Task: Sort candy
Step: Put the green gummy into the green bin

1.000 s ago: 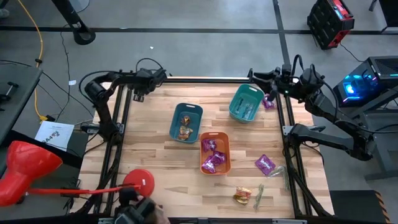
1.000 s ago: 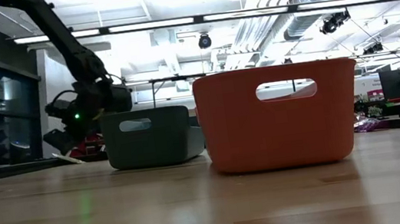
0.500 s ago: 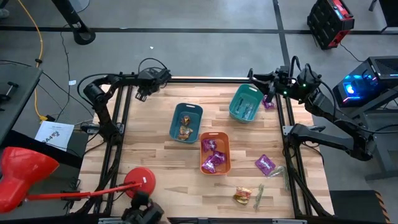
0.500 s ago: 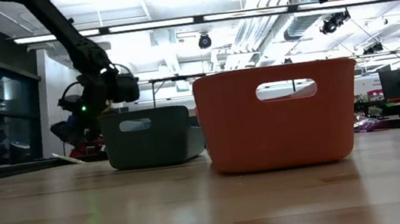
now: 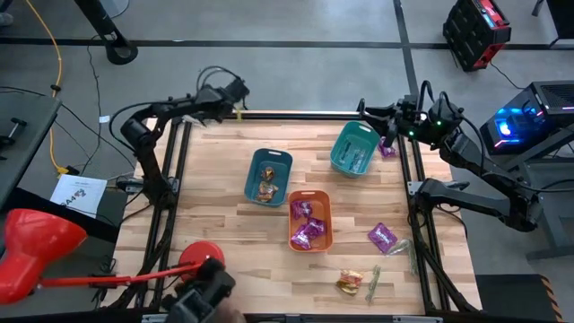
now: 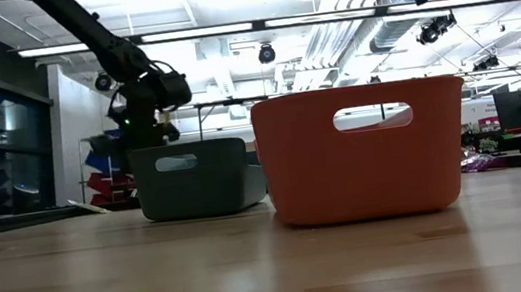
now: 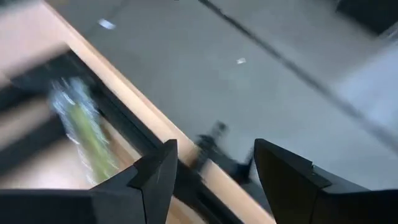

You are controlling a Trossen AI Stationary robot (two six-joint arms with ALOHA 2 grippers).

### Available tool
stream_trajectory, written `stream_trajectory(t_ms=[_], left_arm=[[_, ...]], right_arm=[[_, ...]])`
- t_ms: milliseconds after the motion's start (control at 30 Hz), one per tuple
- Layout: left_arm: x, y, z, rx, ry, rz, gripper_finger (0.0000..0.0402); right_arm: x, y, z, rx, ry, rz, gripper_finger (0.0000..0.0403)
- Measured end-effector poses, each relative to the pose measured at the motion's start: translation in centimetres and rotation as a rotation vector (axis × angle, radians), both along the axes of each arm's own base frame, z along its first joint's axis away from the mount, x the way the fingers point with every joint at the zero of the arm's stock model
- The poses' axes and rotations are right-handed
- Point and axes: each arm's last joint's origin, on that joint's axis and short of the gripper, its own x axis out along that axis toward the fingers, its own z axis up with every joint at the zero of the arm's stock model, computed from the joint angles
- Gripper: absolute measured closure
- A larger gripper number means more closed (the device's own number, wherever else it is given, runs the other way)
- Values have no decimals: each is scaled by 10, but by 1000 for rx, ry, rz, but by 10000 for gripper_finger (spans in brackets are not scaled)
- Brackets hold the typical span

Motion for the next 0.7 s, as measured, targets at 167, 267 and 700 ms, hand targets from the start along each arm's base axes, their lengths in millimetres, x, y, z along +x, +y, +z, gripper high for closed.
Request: stream_trajectory(t_ms=[167, 267, 700], left_arm=[[-31, -1, 4, -262, 183, 7, 197], [-44, -5, -1, -340, 225, 39, 197], [-41, 0, -26, -231, 77, 196, 197]], right_arm=[[0, 0, 0, 24, -10, 0, 226], [0, 0, 0, 24, -10, 0, 226], [0, 0, 0, 40, -16, 2, 226]])
